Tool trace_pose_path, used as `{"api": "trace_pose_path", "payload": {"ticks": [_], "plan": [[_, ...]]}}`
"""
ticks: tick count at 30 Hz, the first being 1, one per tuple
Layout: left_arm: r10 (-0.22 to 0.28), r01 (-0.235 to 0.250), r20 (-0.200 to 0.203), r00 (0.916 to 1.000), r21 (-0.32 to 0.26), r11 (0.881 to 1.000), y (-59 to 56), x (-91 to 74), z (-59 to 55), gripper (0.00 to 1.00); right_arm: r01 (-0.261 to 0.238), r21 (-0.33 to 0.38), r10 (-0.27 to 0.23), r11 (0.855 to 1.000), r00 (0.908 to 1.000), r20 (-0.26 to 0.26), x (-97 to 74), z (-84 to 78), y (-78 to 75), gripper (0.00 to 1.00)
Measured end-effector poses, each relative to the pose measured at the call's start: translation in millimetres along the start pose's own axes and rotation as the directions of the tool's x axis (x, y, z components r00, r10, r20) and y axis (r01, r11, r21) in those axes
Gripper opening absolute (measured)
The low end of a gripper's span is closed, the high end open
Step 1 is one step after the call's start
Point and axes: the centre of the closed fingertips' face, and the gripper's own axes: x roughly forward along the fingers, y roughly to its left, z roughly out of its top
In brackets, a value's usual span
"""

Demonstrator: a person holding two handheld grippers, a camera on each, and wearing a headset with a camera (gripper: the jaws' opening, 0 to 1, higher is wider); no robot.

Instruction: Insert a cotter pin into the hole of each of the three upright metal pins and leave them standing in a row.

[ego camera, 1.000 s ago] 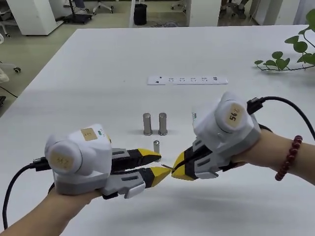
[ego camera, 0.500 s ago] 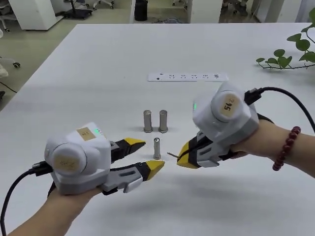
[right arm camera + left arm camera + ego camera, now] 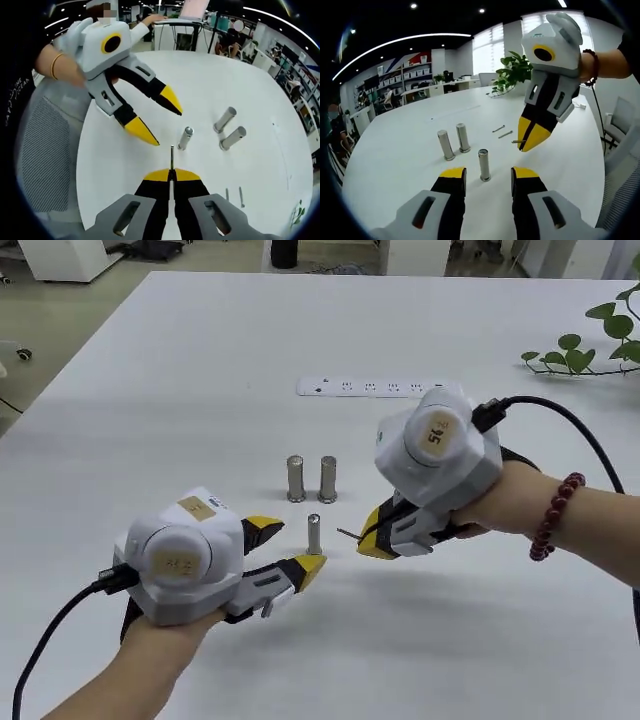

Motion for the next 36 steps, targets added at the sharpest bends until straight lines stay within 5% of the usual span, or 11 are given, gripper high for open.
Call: {"api": "trace_pose_path", "payload": {"ticks": [21, 36], "plan": [[0.026, -0.026, -0.023, 0.9994, -0.02, 0.999, 4.3, 36.4, -10.8, 0.19, -0.023, 0.009, 0.023, 1.0, 0.9984, -0.051, 20.9, -1.2, -16.3, 0.0], [0.023, -0.024, -0.04, 0.999, -0.042, 0.999, 5.9, 43.0, -16.7, 0.07, -0.033, 0.002, 0.033, 0.999, 0.9984, -0.046, 26.4, 4.8, -18.6, 0.0]]}}
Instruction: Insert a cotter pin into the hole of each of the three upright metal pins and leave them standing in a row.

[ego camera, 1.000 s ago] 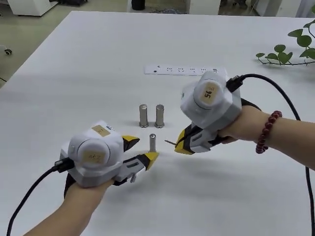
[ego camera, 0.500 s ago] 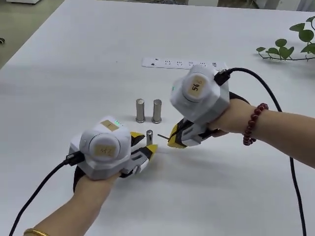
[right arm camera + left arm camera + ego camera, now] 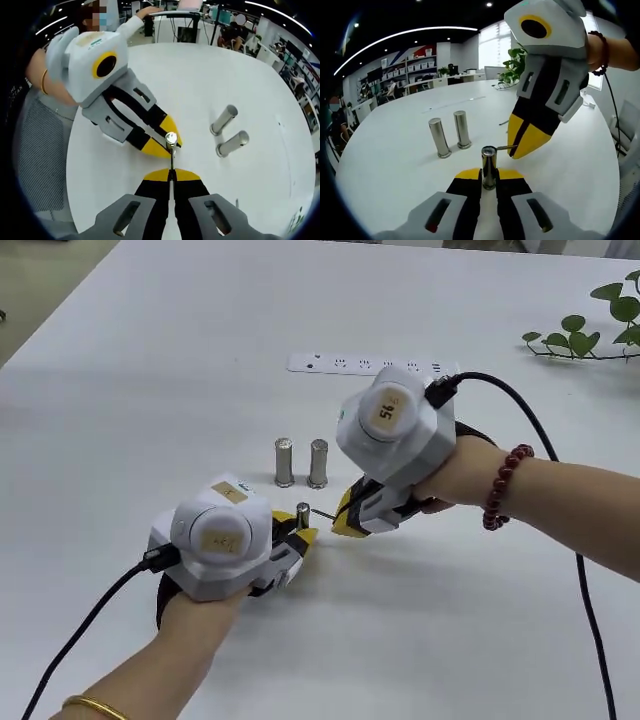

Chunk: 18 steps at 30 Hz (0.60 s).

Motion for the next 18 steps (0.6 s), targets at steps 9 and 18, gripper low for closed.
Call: {"api": "trace_pose_path", "payload": {"ticks": [9, 18], "plan": [[0.005, -0.005, -0.008, 1.0, 0.011, 1.0, 0.0, 2.3, -1.7, 0.06, -0.002, -0.029, 0.002, 1.0, 0.9998, -0.018, 1.8, 0.1, -1.3, 0.0], [0.002, -0.002, -0.004, 1.0, 0.016, 1.0, 0.4, 3.7, -1.5, 0.06, -0.003, -0.057, 0.001, 0.998, 0.9992, -0.04, 3.0, 0.4, -2.8, 0.0]]}}
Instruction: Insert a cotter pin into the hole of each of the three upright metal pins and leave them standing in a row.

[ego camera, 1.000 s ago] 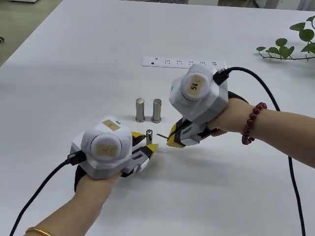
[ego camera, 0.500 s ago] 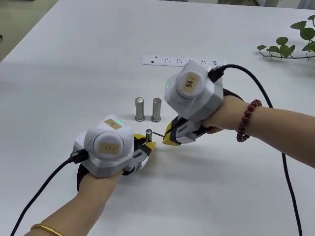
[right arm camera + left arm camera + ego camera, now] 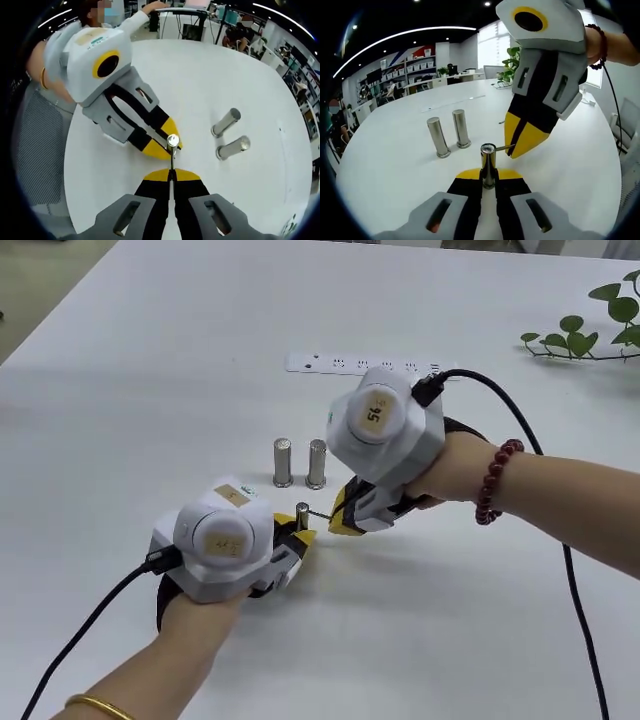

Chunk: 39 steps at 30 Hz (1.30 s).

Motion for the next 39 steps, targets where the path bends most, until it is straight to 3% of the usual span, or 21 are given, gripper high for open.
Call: {"api": "trace_pose_path", "payload": {"ticks": [12, 17, 39], "plan": [[-0.005, 0.005, 0.0, 1.0, -0.005, 1.0, 0.0, 0.6, -0.1, 0.06, 0.01, -0.061, -0.012, 0.998, 0.9994, -0.033, -0.8, 3.1, -3.2, 0.0], [-0.003, 0.003, 0.001, 1.0, 0.019, 1.0, -0.2, 0.6, 0.2, 0.06, 0.005, -0.06, -0.007, 0.998, 0.9995, -0.031, -2.4, 3.9, -2.4, 0.0], [-0.002, 0.002, 0.005, 1.0, 0.004, 1.0, 0.4, 0.8, 0.2, 0.06, 0.008, -0.037, -0.006, 0.999, 0.9995, 0.032, -2.5, 20.5, -1.1, 0.0]]}}
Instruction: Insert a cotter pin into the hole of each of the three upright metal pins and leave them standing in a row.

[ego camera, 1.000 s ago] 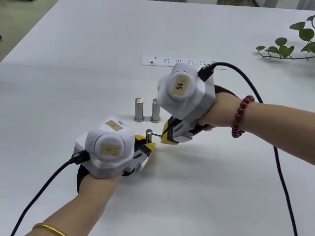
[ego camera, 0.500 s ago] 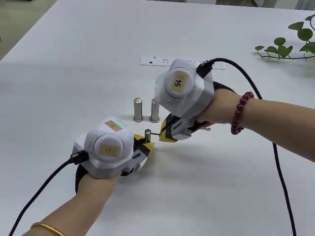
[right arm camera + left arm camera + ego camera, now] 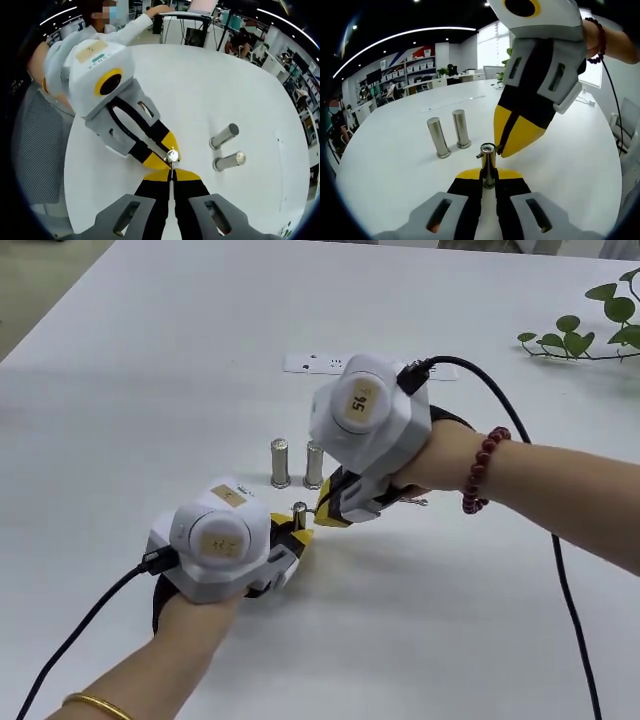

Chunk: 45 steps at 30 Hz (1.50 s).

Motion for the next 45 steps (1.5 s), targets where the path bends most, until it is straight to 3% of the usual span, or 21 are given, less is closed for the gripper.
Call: {"api": "trace_pose_path", "payload": {"ticks": [12, 16, 23, 29, 45], "plan": [[0.006, -0.006, 0.002, 1.0, 0.0, 1.0, -0.2, -0.7, 0.0, 0.06, 0.011, 0.057, -0.014, 0.998, 0.9987, 0.048, 2.8, 5.7, -1.7, 0.0], [0.007, -0.007, 0.0, 1.0, 0.001, 1.0, -0.4, -1.0, -0.2, 0.06, 0.021, 0.103, -0.028, 0.994, 0.9974, 0.066, -1.6, 4.1, -4.9, 0.11], [0.012, -0.012, 0.001, 0.9999, -0.003, 1.0, -0.2, -0.8, 0.0, 0.06, 0.011, 0.113, -0.019, 0.994, 0.9977, 0.066, -7.7, -1.9, -2.4, 0.09], [0.024, -0.024, 0.001, 0.9997, -0.011, 1.0, 0.4, -0.8, -0.1, 0.06, 0.008, 0.106, -0.016, 0.994, 0.9972, 0.073, -10.6, -2.6, -0.3, 0.0], [0.041, -0.041, 0.002, 0.9992, -0.017, 0.999, 0.3, -0.9, -0.2, 0.06, 0.007, 0.109, -0.017, 0.994, 0.9952, 0.096, -8.9, 6.7, -1.1, 0.0]]}}
